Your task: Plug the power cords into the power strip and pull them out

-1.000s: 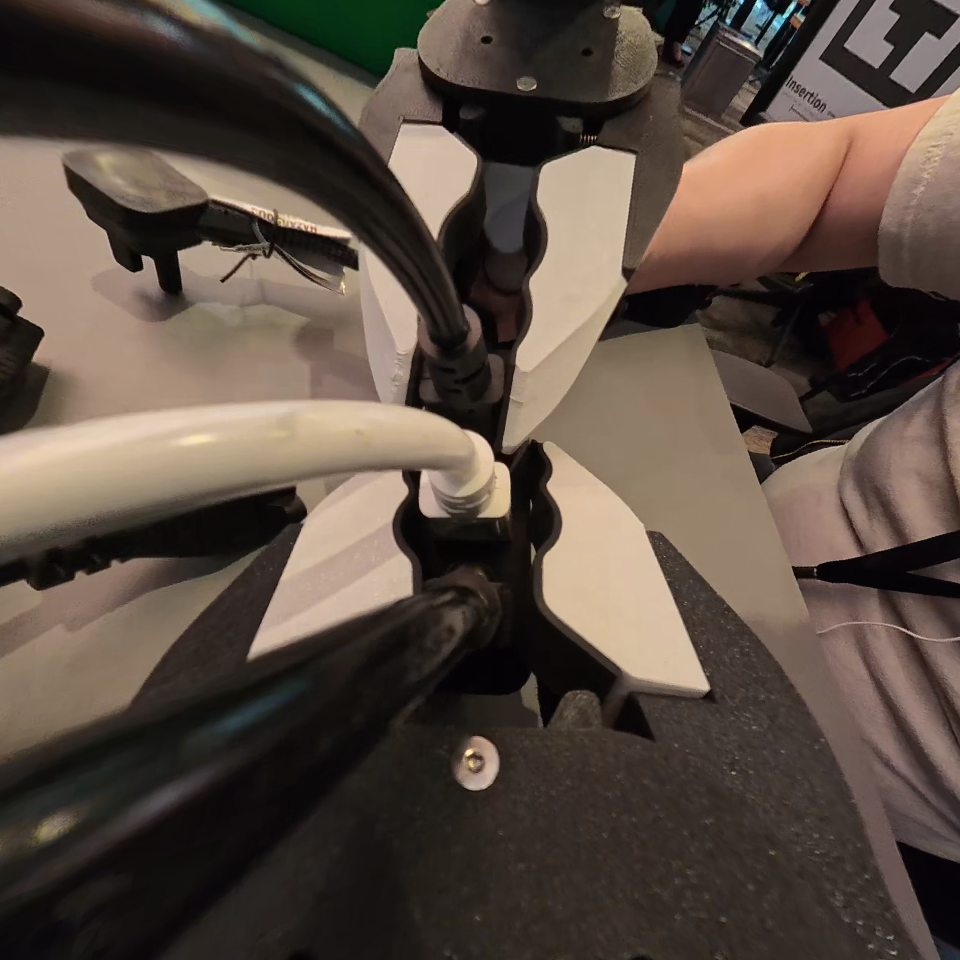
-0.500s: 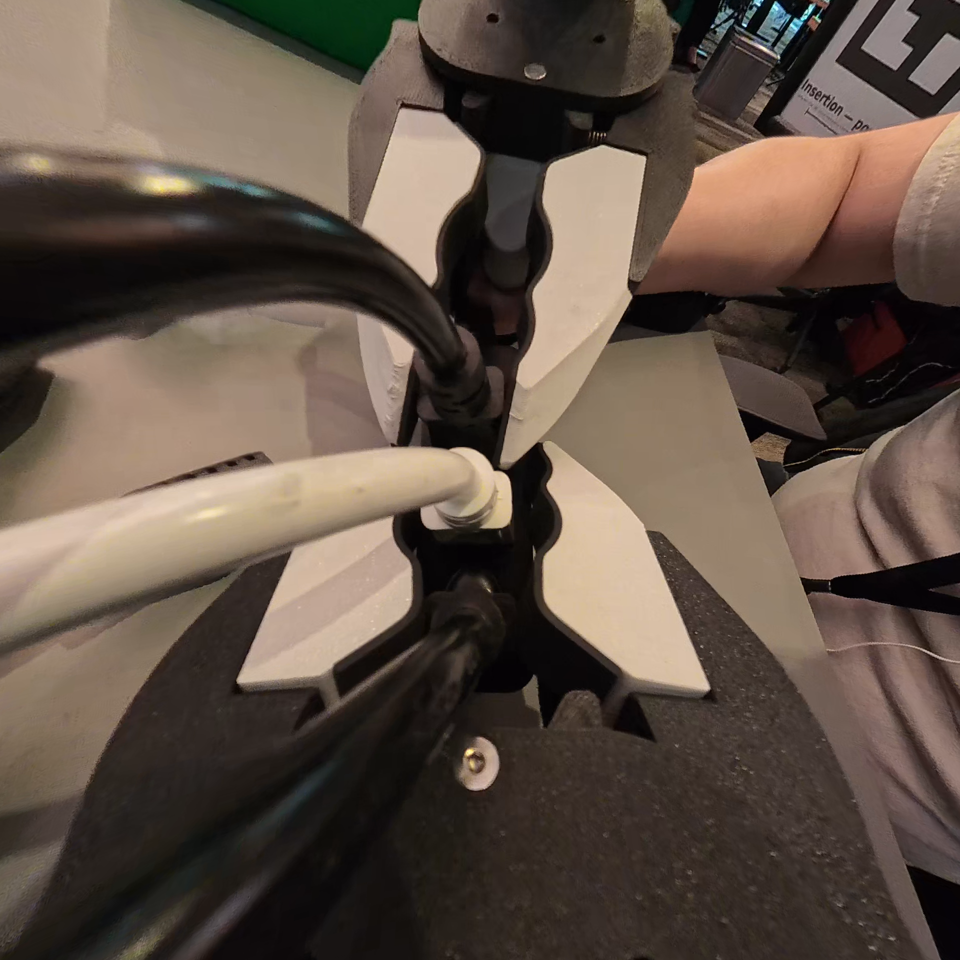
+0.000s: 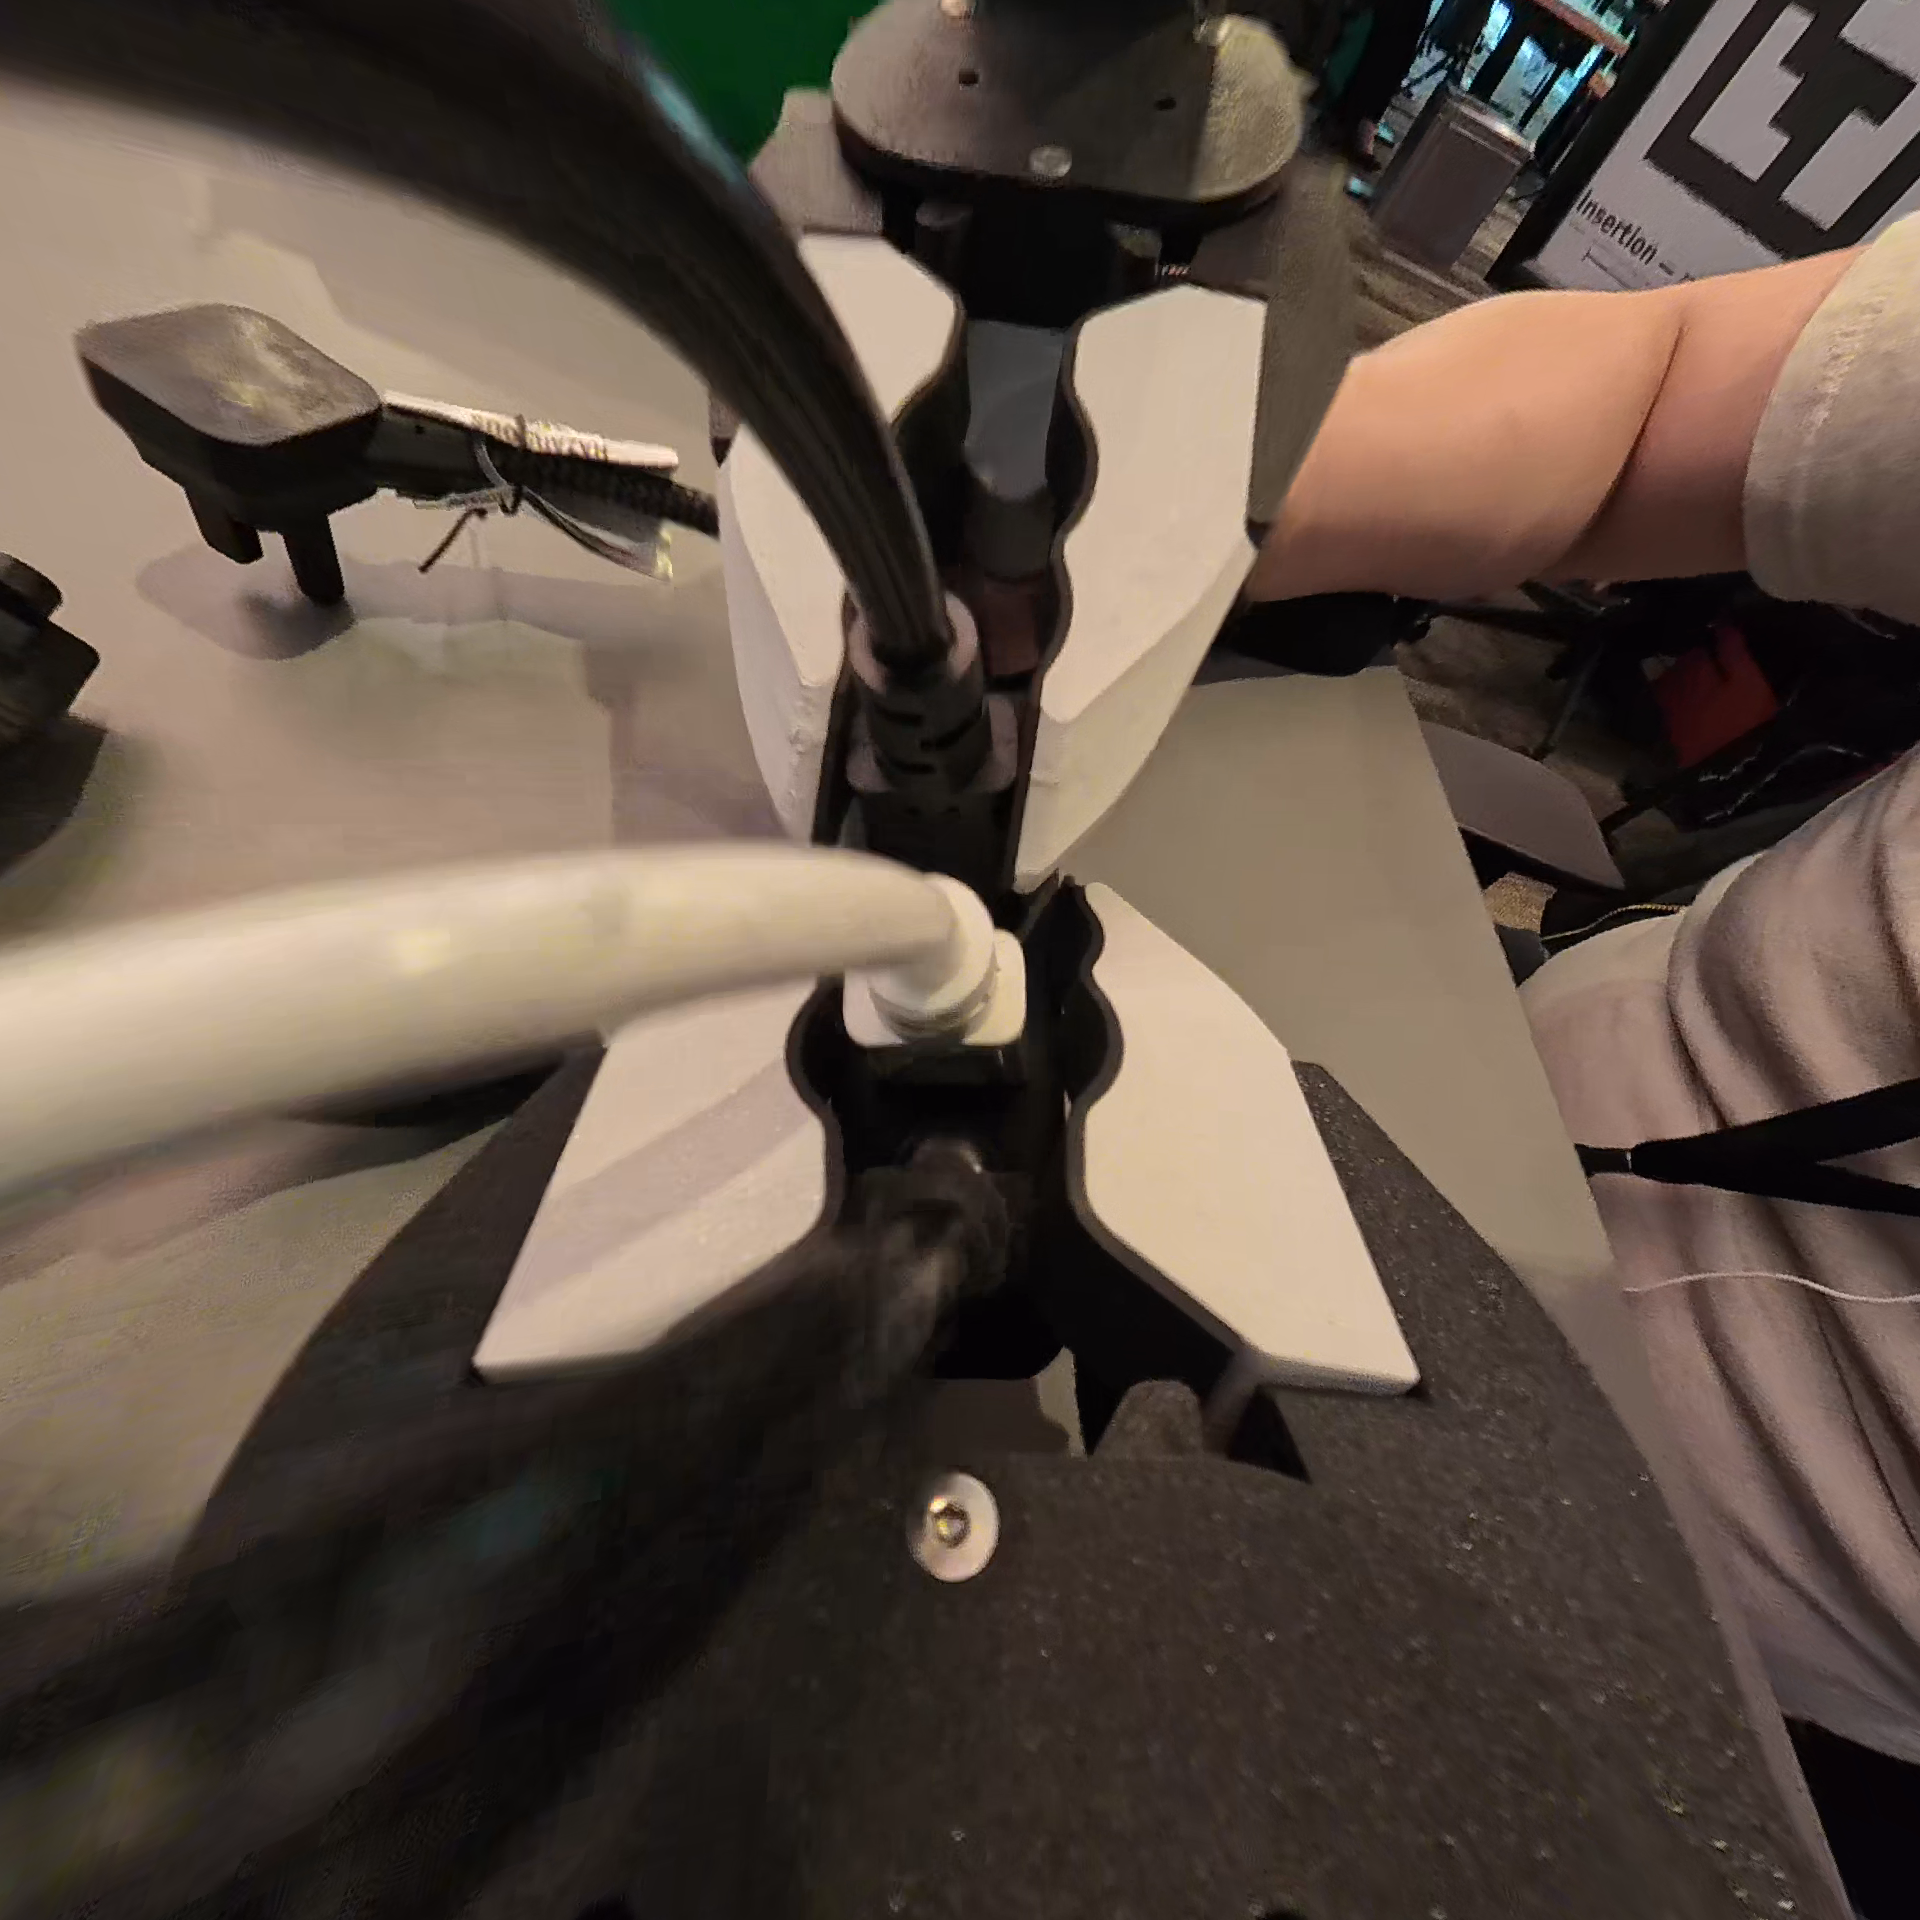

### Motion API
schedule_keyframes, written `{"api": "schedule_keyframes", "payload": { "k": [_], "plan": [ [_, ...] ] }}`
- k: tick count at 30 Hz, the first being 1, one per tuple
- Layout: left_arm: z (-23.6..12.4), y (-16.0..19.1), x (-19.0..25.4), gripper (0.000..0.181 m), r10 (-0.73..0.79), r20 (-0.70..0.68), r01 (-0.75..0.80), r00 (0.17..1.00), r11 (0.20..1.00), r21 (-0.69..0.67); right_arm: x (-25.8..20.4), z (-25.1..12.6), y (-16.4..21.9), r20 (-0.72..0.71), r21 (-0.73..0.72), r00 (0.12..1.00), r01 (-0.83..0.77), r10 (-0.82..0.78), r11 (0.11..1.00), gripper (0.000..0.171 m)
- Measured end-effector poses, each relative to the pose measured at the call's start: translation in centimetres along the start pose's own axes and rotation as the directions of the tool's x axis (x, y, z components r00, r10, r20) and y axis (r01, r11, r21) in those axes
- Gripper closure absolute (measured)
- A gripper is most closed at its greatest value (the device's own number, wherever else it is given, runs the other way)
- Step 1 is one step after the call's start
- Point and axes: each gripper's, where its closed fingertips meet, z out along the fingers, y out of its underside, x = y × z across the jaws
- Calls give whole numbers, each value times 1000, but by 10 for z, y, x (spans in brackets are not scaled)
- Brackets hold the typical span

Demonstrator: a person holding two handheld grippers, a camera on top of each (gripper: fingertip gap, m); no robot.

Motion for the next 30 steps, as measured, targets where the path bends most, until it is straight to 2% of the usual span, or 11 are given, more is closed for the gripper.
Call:
{"api": "schedule_keyframes", "payload": {
  "k": [1, 3, 9, 15, 19, 25, 30],
  "plan": [
    [1, 1, 0, 141, 10, 6, -10, 1000, 1000, -10, 0, 2, 2, -10, -36, 1000, 28, -28, 999, 153],
    [2, 2, 1, 141, 24, 14, -24, 1000, 1000, -19, -3, 5, 6, -30, -113, 995, 96, -100, 989, 152],
    [3, 2, 2, 142, 48, 24, -48, 999, 999, -23, -4, 4, 8, -46, -222, 972, 216, -232, 951, 152],
    [2, -1, 0, 141, 1, 15, -1, 1000, 1000, 3, 0, -2, 3, 1, -57, 1000, 25, -25, 998, 152],
    [0, 1, 0, 141, -9, 3, 9, 1000, 1000, -5, 0, -2, 3, 14, -35, 1000, -7, 8, 999, 153],
    [2, 0, -1, 141, 25, 22, -25, 999, 1000, -8, 1, 5, 3, -15, -94, 999, 37, -39, 995, 153],
    [5, 0, -6, 141, -1, 59, 2, 998, 1000, -29, 10, 2, 5, 32, -59, 990, -132, 134, 989, 152]
  ]
}}
